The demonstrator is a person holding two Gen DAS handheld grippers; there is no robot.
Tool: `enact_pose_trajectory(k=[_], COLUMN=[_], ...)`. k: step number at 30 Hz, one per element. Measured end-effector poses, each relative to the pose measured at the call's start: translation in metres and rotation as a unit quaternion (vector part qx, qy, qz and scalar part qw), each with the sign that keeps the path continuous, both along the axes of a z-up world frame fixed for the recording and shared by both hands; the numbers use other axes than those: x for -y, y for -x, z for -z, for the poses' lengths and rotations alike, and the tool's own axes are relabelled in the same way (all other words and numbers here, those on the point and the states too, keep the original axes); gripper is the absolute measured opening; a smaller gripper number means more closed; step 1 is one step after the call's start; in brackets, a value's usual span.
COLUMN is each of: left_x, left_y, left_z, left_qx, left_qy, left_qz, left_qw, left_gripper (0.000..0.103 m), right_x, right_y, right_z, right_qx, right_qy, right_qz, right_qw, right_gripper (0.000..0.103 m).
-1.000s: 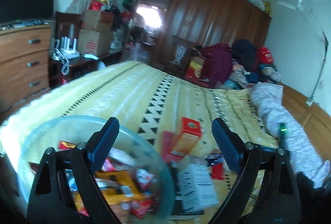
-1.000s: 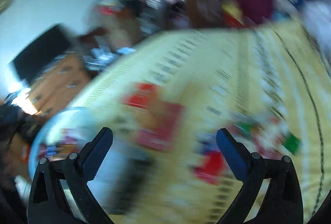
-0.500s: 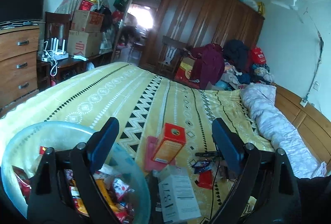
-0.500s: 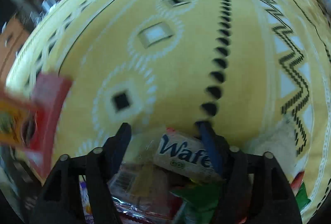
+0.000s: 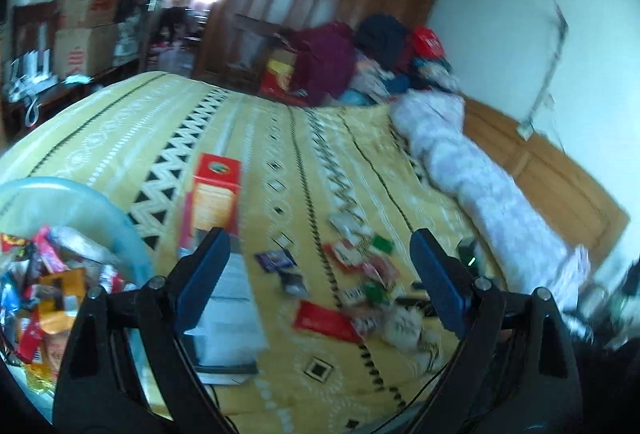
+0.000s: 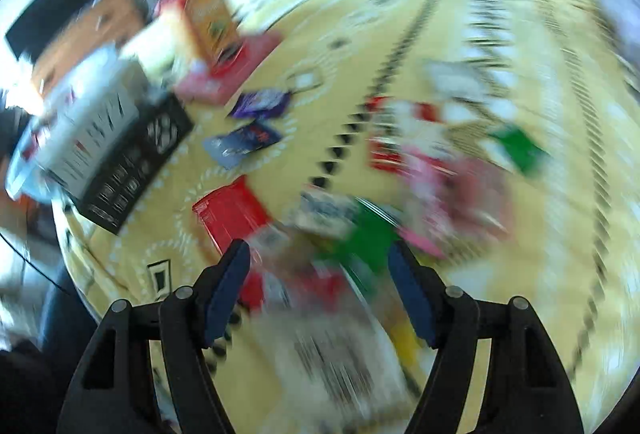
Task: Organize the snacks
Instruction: 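Grasp the white rice-cracker bag with the right tool while the left tool grasps a small packet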
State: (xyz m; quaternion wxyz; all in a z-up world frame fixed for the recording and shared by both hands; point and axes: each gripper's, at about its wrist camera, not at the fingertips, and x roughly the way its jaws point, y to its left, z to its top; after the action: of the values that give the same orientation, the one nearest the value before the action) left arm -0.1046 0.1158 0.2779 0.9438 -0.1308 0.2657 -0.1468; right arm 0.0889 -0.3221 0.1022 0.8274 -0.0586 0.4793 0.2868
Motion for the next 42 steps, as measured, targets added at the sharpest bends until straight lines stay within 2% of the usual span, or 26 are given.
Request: enact_pose_trajectory(k=[2,4,5,8,10,13,17,18,19,22,25,28,31,32,33,34,37,42], left_x=[0.025,0.047,0.059,0.080,0.090,0.100,0.111,0.116,0.120,0.134,0.150,0.162,0.181,0.186,0.190,0.188,0.154,0.126], left_y=[-0.004,-0.012,-0.018,-0.025,-0.027,-0.035,-0.049,-0.053,-0.057,-0.071,-0.091,-0.113,-0.132,-0.135,-0.136,-0.136,-0.125,-0.108], left_z=[0.011,0.025,0.035,0.055,0.070,0.093,0.120,0.125,0.131,0.146,0.163,0.173,0.193,0.202,0.216,0.225,0.225,0.216], left_qx=[-0.017,-0.040,-0.057,-0.090,-0.113,-0.149,-0.175,-0.175,-0.177,-0.183,-0.198,-0.206,-0.216,-0.219,-0.228,-0.240,-0.239,-0.227], left_qy=[-0.017,-0.024,-0.030,-0.038,-0.042,-0.034,-0.030,-0.031,-0.035,-0.038,-0.041,-0.041,-0.079,-0.101,-0.134,-0.143,-0.105,-0.105], left_qz=[0.029,0.056,0.069,0.098,0.107,0.111,0.113,0.116,0.116,0.120,0.127,0.119,0.111,0.112,0.113,0.111,0.079,0.081], left_qw=[0.9993,0.9973,0.9956,0.9904,0.9869,0.9821,0.9776,0.9772,0.9767,0.9750,0.9711,0.9704,0.9668,0.9640,0.9578,0.9536,0.9622,0.9647], left_gripper=[0.092,0.092,0.092,0.091,0.091,0.091,0.091,0.091,0.091,0.087,0.077,0.077,0.077,0.073,0.065,0.051,0.048,0.049], right_x=[0.039,0.059,0.057,0.048,0.034,0.006,-0.012,-0.013,-0.012,0.008,0.047,0.082,0.098,0.099,0.099,0.099,0.093,0.080], right_y=[0.023,0.038,0.028,0.036,0.036,0.034,0.045,0.047,0.048,0.056,0.071,0.085,0.091,0.092,0.092,0.092,0.090,0.086], right_z=[-0.005,0.008,0.019,0.043,0.054,0.063,0.079,0.081,0.084,0.075,0.059,0.053,0.055,0.056,0.057,0.057,0.055,0.057], right_qx=[0.003,-0.014,-0.022,-0.039,-0.027,-0.014,0.000,0.008,0.011,0.026,0.029,0.015,-0.002,-0.004,-0.004,-0.005,-0.003,0.002], right_qy=[-0.022,-0.035,-0.032,-0.033,-0.002,0.072,0.108,0.115,0.113,0.086,0.024,-0.037,-0.063,-0.065,-0.066,-0.070,-0.079,-0.085], right_qz=[0.049,0.068,0.073,0.057,0.035,0.012,-0.019,-0.018,-0.012,0.026,0.082,0.133,0.155,0.157,0.157,0.156,0.151,0.131], right_qw=[0.999,0.997,0.997,0.997,0.999,0.997,0.994,0.993,0.993,0.996,0.996,0.990,0.986,0.986,0.985,0.985,0.985,0.988], right_gripper=[0.080,0.083,0.083,0.085,0.087,0.090,0.092,0.087,0.086,0.082,0.081,0.081,0.081,0.081,0.081,0.081,0.082,0.082])
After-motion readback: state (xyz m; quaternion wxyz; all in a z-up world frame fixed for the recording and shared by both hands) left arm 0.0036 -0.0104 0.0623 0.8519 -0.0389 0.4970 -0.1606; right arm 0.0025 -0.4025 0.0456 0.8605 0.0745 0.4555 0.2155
